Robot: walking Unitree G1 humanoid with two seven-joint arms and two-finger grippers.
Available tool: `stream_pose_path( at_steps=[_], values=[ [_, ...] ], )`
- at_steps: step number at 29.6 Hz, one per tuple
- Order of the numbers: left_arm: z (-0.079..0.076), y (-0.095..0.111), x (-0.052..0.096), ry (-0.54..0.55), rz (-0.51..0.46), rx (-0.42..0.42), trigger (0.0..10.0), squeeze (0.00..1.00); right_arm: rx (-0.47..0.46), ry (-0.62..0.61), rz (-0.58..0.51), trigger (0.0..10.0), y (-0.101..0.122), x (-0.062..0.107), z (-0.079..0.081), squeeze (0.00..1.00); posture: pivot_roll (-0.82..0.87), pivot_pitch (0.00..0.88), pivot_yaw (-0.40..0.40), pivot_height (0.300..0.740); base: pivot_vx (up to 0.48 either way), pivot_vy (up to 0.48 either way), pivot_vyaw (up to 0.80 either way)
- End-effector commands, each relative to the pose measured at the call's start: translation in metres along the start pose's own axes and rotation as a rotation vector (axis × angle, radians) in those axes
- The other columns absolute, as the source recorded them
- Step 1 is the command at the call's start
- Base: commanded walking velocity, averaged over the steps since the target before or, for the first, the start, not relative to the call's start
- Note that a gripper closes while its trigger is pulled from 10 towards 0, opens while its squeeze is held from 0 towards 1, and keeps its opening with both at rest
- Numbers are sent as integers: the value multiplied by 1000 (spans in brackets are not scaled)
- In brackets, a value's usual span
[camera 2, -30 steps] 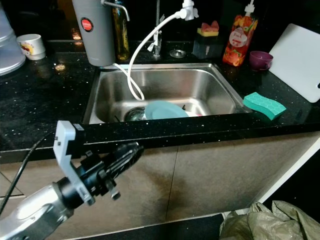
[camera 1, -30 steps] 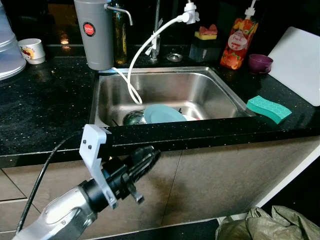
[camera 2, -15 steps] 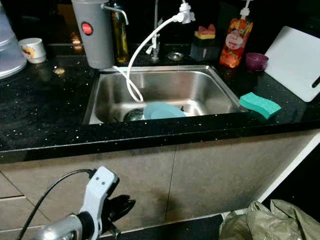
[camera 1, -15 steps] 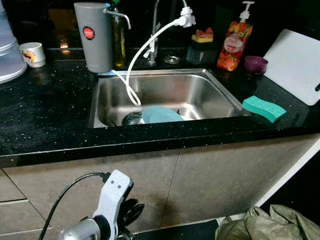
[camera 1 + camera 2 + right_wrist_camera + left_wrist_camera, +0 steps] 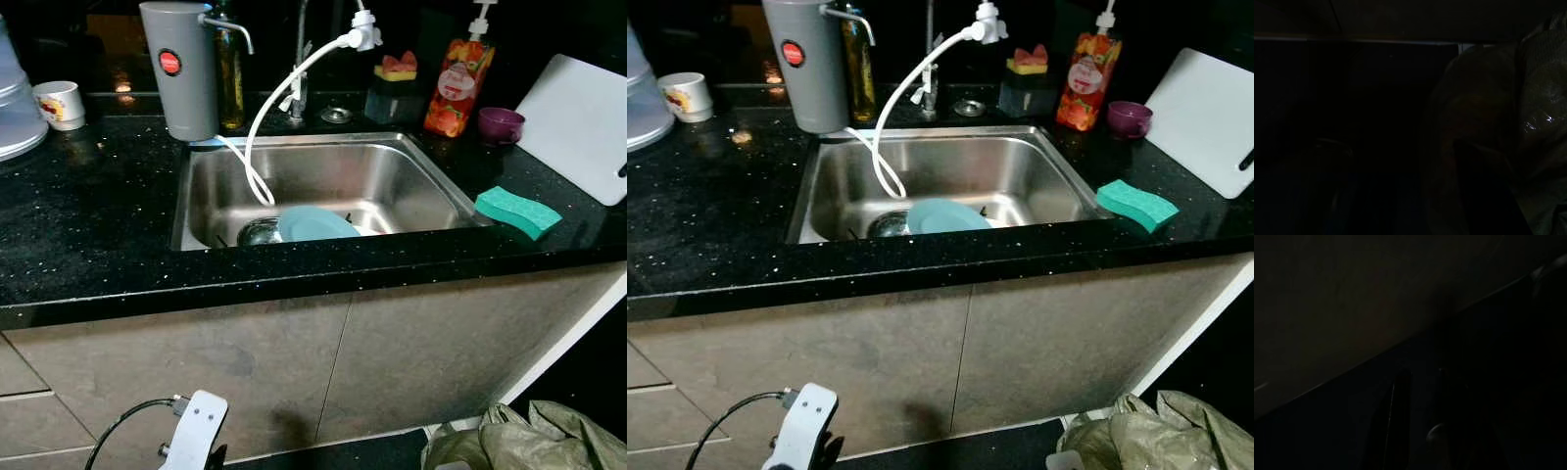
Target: Kitchen organization
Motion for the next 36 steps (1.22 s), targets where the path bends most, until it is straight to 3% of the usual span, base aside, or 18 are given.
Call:
stream_pose_path(
  at_steps=[1, 3, 5, 9, 10, 13, 18, 19, 20, 23, 33, 36],
  values=[
    [4, -26, 5, 33, 75, -59, 10000, 0, -28, 3, -18, 10000, 2, 0, 2, 0, 22, 173, -58, 740, 0, 0, 0],
    [6, -32, 7, 40, 96, -70, 10000, 0, -35, 2, -26, 10000, 4, 0, 2, 0, 23, 172, -58, 740, 0, 0, 0],
    [8, -62, 7, 38, 178, -89, 10000, 0, -63, 1, -42, 10000, 10, -3, 3, 0, 36, 164, -63, 740, 0, 0, 0],
    [11, -77, 7, 40, 217, -90, 10000, 0, -78, 7, -49, 10000, 16, -5, 4, 0, 33, 156, -63, 740, 0, 0, 0],
    [12, -82, 6, 53, 228, -58, 10000, 0, -72, 17, -56, 10000, 19, -6, 7, 0, 34, 155, -63, 740, 0, 0, 0],
    [13, -85, 5, 65, 227, -40, 10000, 0, -65, 25, -57, 10000, 20, -6, 8, 0, 33, 143, -66, 740, 0, 0, 0],
    [20, -76, 0, 139, 146, -50, 10000, 0, -35, 49, -57, 10000, 20, -6, 10, 0, 31, 136, -76, 740, 0, 0, 0],
    [21, -75, -1, 162, 130, -31, 10000, 0, -32, 53, -57, 10000, 20, -6, 10, 0, 30, 135, -78, 740, 0, 0, 0],
    [25, -73, -2, 220, 98, 66, 10000, 0, -15, 68, -52, 10000, 18, -6, 10, 0, 31, 133, -81, 740, 0, 0, 0],
    [28, -75, -3, 254, 86, 169, 10000, 0, -6, 82, -45, 10000, 15, -5, 11, 0, 31, 133, -81, 740, 0, 0, 0],
    [32, -82, -4, 279, 104, 165, 10000, 0, -1, 151, -8, 10000, 6, -2, 20, 0, 25, 128, -86, 740, 0, 0, 0],
    [30, -83, -3, 264, 104, 127, 10000, 0, 5, 153, 4, 10000, 3, -2, 21, 0, 24, 127, -87, 740, 0, 0, 0]
  ],
)
Point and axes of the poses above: a point about 5 cm out from each wrist's last joint towards the gripper, its own x axis pointing back from the gripper into the wrist, its own y axis along the axis of the wrist's last joint, z = x × y, the point moved 1 cm from there along -x, pointing out of the wrist towards the gripper, and after that the axes turned 14 degrees about x, right-handed, at the moved point
